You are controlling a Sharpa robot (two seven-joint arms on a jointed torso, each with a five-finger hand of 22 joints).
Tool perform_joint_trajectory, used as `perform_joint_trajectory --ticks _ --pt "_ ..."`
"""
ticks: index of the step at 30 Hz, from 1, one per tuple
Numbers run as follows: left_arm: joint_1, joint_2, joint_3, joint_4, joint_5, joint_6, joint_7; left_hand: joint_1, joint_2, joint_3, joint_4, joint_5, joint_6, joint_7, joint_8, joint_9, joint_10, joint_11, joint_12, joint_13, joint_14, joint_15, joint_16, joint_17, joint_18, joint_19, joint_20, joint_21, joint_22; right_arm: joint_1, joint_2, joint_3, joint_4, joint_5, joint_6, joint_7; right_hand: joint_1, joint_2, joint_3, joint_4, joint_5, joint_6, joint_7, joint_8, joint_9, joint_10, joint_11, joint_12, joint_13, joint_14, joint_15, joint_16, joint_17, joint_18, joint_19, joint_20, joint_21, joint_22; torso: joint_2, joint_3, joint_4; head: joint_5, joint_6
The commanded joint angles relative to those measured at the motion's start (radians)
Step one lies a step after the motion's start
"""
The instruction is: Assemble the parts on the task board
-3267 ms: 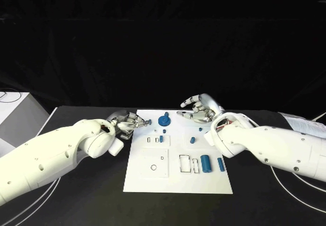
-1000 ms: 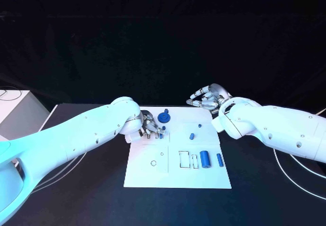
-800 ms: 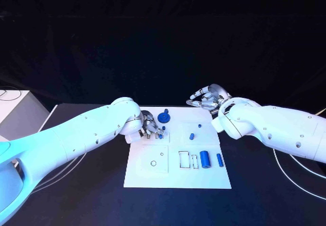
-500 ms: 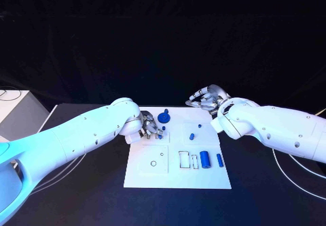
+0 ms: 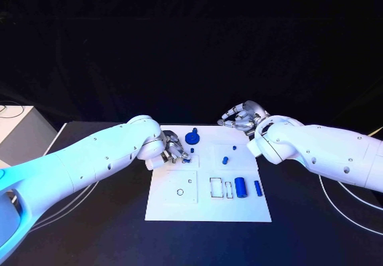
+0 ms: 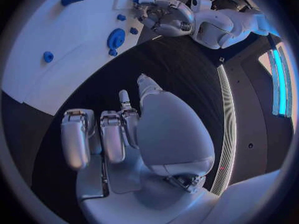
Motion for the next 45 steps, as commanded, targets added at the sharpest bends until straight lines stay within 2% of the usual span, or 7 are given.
perform_joint_trajectory --ticks 1,6,17,20,25,36,45 --pt "0.0 -0.006 0.001 0.012 0.055 -0.015 0.005 -0.021 -0.007 0.134 -0.112 0.005 0.009 -0.015 0.074 0.208 0.002 -0.005 0.001 0.001 0.106 -0.009 0.003 0.263 -0.011 0.0 -0.01 -0.005 0.003 -0.001 0.0 0.0 0.0 -0.014 0.02 -0.001 -0.008 -0.004 0.005 -0.001 0.003 -0.006 0.004 0.0 -0.001 0.0 0.001 0.001 0.148 0.106 0.005 0.004 0.263 -0.004 0.067 0.002 -0.004 0.179 -0.001 -0.0006 0.0025 -0.003 0.0" --pt "0.0 -0.023 0.002 0.032 0.072 -0.03 0.004 -0.057 -0.018 0.189 -0.142 0.014 0.015 -0.018 0.088 0.242 0.013 -0.009 0.006 0.008 0.106 -0.013 0.003 0.263 -0.014 0.009 -0.013 0.0 0.016 -0.002 -0.002 0.0 -0.001 -0.015 0.022 -0.002 -0.01 -0.003 0.005 0.0 0.003 -0.007 0.004 0.0 -0.001 0.0 0.001 0.0 0.148 0.106 0.005 0.004 0.263 -0.004 0.067 0.002 -0.005 0.178 -0.002 0.0 0.0049 -0.003 0.001" --pt "0.0 -0.036 0.004 0.052 0.045 -0.062 -0.003 -0.102 -0.028 0.23 -0.173 0.029 0.035 -0.025 0.097 0.272 0.035 -0.016 0.02 0.028 0.106 -0.019 0.003 0.263 -0.019 0.023 -0.018 0.009 0.039 -0.004 -0.004 0.0 -0.002 -0.02 0.025 -0.003 -0.01 -0.003 0.005 0.0 0.003 -0.007 0.004 0.0 -0.001 0.0 0.001 0.0 0.148 0.106 0.005 0.004 0.263 -0.004 0.067 0.002 -0.005 0.178 -0.001 -0.0003 0.0048 0.003 0.004" --pt "0.0 -0.035 0.004 0.055 -0.008 -0.086 0.001 -0.116 -0.033 0.242 -0.186 0.047 0.044 -0.03 0.098 0.281 0.044 -0.02 0.025 0.035 0.106 -0.023 0.003 0.263 -0.02 0.028 -0.022 0.012 0.046 -0.004 -0.005 0.0 -0.002 -0.021 0.025 -0.003 -0.01 -0.003 0.005 0.0 0.003 -0.007 0.004 0.0 -0.001 0.0 0.001 0.0 0.148 0.106 0.005 0.004 0.263 -0.004 0.067 0.002 -0.005 0.178 0.001 -0.0007 0.0047 0.004 0.005" --pt "0.0 -0.028 0.004 0.057 -0.087 -0.111 0.003 -0.14 -0.043 0.253 -0.207 0.1 0.061 -0.036 0.096 0.295 0.06 -0.027 0.031 0.046 0.106 -0.03 0.003 0.263 -0.02 0.03 -0.029 0.012 0.046 -0.005 -0.006 0.0 -0.003 -0.021 0.026 -0.002 -0.012 -0.003 0.006 0.0 0.003 -0.008 0.004 0.0 -0.001 -0.001 0.001 0.0 0.147 0.106 0.005 0.004 0.263 -0.004 0.067 0.002 -0.004 0.179 0.001 -0.0015 0.0056 0.007 0.005" --pt "-0.001 -0.015 0.001 0.056 -0.182 -0.11 -0.01 -0.148 -0.047 0.254 -0.217 0.121 0.072 -0.04 0.093 0.301 0.069 -0.031 0.034 0.051 0.106 -0.034 0.003 0.263 -0.022 0.036 -0.031 0.015 0.056 -0.005 -0.007 0.0 -0.004 -0.025 0.026 0.0 -0.012 -0.003 0.006 0.0 0.003 -0.008 0.004 0.0 -0.001 -0.001 0.001 0.0 0.147 0.106 0.005 0.004 0.263 -0.004 0.067 0.002 -0.004 0.179 0.001 -0.0022 0.0058 0.009 0.003" --pt "-0.003 -0.006 -0.001 0.055 -0.208 -0.104 -0.02 -0.154 -0.048 0.256 -0.223 0.14 0.079 -0.042 0.091 0.305 0.074 -0.033 0.036 0.055 0.106 -0.036 0.003 0.263 -0.023 0.041 -0.033 0.018 0.062 -0.005 -0.006 0.0 -0.003 -0.029 0.023 0.004 -0.015 -0.004 0.006 0.0 0.004 -0.009 0.004 -0.001 -0.002 -0.001 0.002 0.0 0.147 0.106 0.005 0.004 0.263 -0.004 0.066 0.003 -0.007 0.177 0.002 -0.004 0.0065 0.008 0.001"
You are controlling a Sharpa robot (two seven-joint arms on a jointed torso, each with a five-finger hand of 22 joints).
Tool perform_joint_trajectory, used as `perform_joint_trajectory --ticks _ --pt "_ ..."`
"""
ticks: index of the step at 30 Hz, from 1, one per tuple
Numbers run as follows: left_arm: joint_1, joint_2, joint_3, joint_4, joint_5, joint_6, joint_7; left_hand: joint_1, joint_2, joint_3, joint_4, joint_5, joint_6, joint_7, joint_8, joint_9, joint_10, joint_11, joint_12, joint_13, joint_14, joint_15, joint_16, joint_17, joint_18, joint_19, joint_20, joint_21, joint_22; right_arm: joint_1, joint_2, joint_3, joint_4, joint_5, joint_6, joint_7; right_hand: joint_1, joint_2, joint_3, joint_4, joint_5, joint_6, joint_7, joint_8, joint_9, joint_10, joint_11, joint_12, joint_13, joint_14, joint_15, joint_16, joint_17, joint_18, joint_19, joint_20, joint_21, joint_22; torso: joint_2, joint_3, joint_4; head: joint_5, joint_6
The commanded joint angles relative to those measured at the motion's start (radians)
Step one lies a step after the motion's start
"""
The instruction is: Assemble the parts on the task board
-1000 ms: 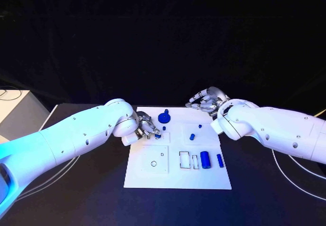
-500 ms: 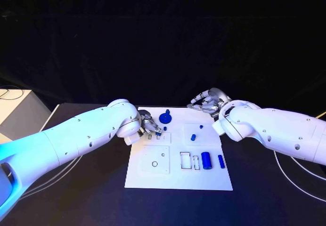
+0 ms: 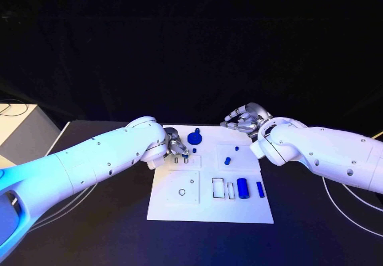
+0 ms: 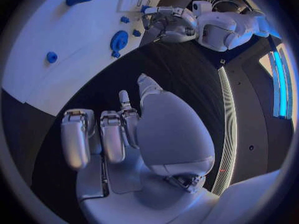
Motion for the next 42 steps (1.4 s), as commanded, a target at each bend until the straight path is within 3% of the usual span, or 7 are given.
perform_joint_trajectory --ticks 1,22,42 --pt "-0.001 0.006 -0.001 0.001 -0.038 0.002 -0.009 -0.003 0.011 0.127 -0.135 0.007 0.061 -0.054 -0.004 0.303 0.005 0.002 0.006 0.001 0.106 -0.008 0.003 0.263 -0.008 0.007 0.0 0.005 0.019 0.0 0.001 0.0 0.001 -0.016 0.012 0.011 -0.011 0.0 0.006 0.0 0.004 -0.006 0.001 -0.001 -0.001 -0.001 0.002 0.0 0.147 0.106 0.005 0.004 0.263 -0.004 0.066 0.003 -0.007 0.177 0.001 -0.001 0.0001 -0.001 -0.002" --pt "-0.007 0.013 -0.015 0.002 -0.043 0.025 -0.017 -0.009 0.014 0.128 -0.137 0.02 0.066 -0.056 -0.005 0.306 0.008 0.0 0.006 0.001 0.106 -0.009 0.003 0.263 -0.008 0.008 -0.001 0.006 0.02 -0.001 0.001 0.0 0.002 -0.022 0.014 0.01 -0.011 0.0 0.006 0.0 0.004 -0.006 0.001 -0.001 -0.001 -0.001 0.002 0.0 0.147 0.106 0.005 0.004 0.263 -0.004 0.066 0.003 -0.007 0.177 0.001 -0.0023 0.0021 -0.004 -0.009" --pt "-0.008 0.008 -0.017 0.006 -0.043 0.067 -0.015 -0.011 0.015 0.13 -0.141 0.027 0.068 -0.056 -0.005 0.309 0.007 -0.001 0.003 -0.002 0.106 -0.01 0.003 0.263 -0.009 0.01 -0.002 0.007 0.022 -0.001 0.001 0.0 0.002 -0.024 0.02 0.007 -0.014 -0.001 0.007 0.0 0.004 -0.007 0.002 -0.001 -0.001 -0.001 0.002 0.0 0.147 0.106 0.006 0.004 0.263 -0.004 0.066 0.003 -0.006 0.178 0.002 -0.003 0.0019 -0.005 -0.014"
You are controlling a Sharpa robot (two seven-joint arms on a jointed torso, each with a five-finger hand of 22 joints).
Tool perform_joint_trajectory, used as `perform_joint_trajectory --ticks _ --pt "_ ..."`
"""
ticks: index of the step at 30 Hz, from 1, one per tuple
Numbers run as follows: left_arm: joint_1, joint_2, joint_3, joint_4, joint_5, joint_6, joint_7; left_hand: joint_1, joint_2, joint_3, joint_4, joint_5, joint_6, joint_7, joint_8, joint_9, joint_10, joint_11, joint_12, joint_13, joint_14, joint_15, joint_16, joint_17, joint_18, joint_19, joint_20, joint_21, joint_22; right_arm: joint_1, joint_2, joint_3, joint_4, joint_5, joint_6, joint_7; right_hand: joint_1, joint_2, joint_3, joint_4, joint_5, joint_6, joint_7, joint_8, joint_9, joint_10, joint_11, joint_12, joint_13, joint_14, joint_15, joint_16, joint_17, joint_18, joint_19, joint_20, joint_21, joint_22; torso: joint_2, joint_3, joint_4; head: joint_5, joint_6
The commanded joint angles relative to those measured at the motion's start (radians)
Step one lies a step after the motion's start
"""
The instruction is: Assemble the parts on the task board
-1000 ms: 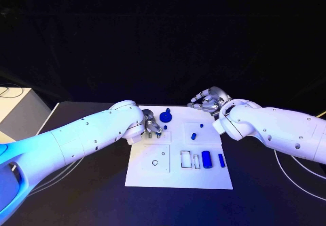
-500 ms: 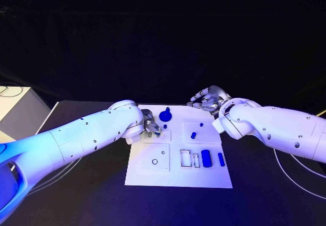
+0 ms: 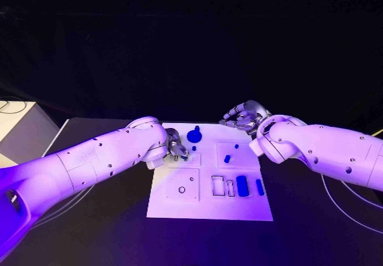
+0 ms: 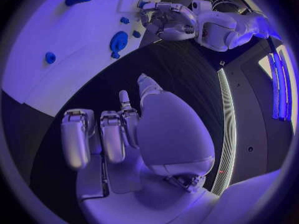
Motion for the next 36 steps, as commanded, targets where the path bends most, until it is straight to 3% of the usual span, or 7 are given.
perform_joint_trajectory --ticks 1,36 --pt "-0.005 0.003 -0.003 0.0 -0.002 0.036 -0.004 -0.002 0.009 0.132 -0.138 0.005 0.063 -0.055 0.003 0.264 0.006 -0.002 0.004 -0.002 0.102 -0.007 0.003 0.263 -0.009 0.006 0.001 0.003 0.023 0.0 0.001 0.0 0.001 -0.012 0.017 0.006 -0.014 0.0 0.007 0.0 0.004 -0.007 0.002 -0.001 -0.001 -0.001 0.002 0.0 0.147 0.106 0.006 0.004 0.263 -0.004 0.066 0.003 -0.006 0.178 0.0 0.0 -0.0009 0.001 -0.001" --pt "-0.008 0.003 -0.006 0.001 -0.003 0.063 -0.009 -0.004 0.009 0.132 -0.141 0.011 0.064 -0.055 0.003 0.266 0.005 -0.003 0.0 -0.006 0.102 -0.007 0.003 0.263 -0.008 0.005 0.001 0.003 0.021 -0.001 0.0 0.0 0.001 -0.013 0.018 0.006 -0.014 0.0 0.007 0.0 0.004 -0.007 0.002 -0.001 -0.001 -0.001 0.002 0.0 0.147 0.106 0.006 0.004 0.263 -0.004 0.066 0.003 -0.006 0.178 0.0 0.0004 0.0005 -0.001 -0.009"
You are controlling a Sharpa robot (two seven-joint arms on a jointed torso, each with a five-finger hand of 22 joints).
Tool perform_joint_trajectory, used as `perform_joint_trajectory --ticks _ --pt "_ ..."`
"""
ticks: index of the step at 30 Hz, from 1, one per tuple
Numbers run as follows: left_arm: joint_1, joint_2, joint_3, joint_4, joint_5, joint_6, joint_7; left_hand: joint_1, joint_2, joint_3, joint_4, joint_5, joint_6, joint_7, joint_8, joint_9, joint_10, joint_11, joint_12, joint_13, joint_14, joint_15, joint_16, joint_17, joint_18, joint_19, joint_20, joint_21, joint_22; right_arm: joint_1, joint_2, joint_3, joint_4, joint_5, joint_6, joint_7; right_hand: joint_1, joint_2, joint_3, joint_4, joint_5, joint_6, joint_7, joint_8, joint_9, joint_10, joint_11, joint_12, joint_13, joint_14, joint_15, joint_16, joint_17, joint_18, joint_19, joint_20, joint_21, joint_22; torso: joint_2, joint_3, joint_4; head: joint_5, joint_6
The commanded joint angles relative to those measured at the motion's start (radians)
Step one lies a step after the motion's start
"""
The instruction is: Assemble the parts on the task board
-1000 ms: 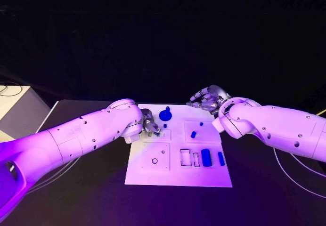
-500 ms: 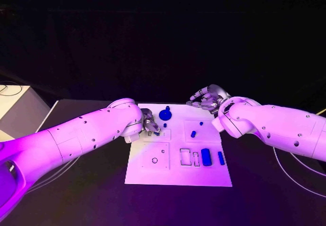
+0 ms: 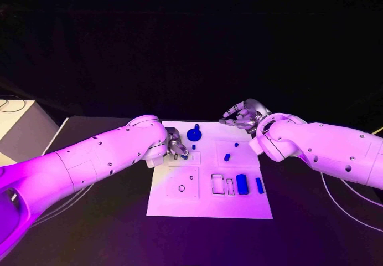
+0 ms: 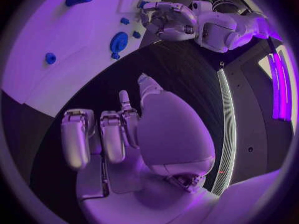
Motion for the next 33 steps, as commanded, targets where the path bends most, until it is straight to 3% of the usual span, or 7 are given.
perform_joint_trajectory --ticks 1,15,33 --pt "-0.009 0.001 -0.006 0.0 0.003 0.044 -0.01 -0.003 0.01 0.132 -0.141 0.006 0.063 -0.055 0.006 0.266 0.005 -0.003 0.001 -0.001 0.102 -0.007 0.003 0.263 -0.009 0.006 0.001 0.003 0.021 0.0 0.0 0.0 0.001 -0.01 0.013 0.007 -0.01 0.003 0.007 0.0 0.004 -0.007 0.002 -0.001 -0.001 -0.001 0.002 0.0 0.147 0.106 0.006 0.004 0.263 -0.004 0.066 0.003 -0.006 0.178 0.0 0.0001 0.0001 0.0 -0.001" --pt "-0.009 0.004 -0.007 -0.003 -0.003 0.065 -0.012 -0.021 0.006 0.1 -0.14 -0.002 0.067 -0.058 -0.002 0.271 0.006 -0.004 -0.002 -0.006 0.102 -0.008 0.003 0.263 -0.009 0.007 0.0 0.003 0.024 0.0 -0.002 0.0 0.003 -0.011 0.014 0.006 -0.01 0.003 0.007 0.0 0.004 -0.007 0.002 -0.001 -0.001 -0.001 0.002 0.0 0.147 0.106 0.006 0.004 0.263 -0.004 0.066 0.003 -0.006 0.178 0.0 0.0002 0.0008 -0.001 -0.007" --pt "-0.009 0.008 -0.008 -0.005 -0.003 0.065 -0.012 -0.055 0.006 0.006 -0.107 -0.007 0.093 -0.07 -0.024 0.274 0.013 -0.012 0.006 0.01 0.102 -0.014 0.003 0.263 -0.009 0.007 -0.003 0.0 0.022 0.0 -0.004 0.0 0.005 -0.012 0.012 0.007 -0.01 0.003 0.007 0.0 0.004 -0.007 0.002 -0.001 -0.001 -0.001 0.002 0.0 0.147 0.106 0.006 0.004 0.263 -0.004 0.066 0.003 -0.006 0.178 0.0 -0.0002 0.001 -0.002 -0.01"
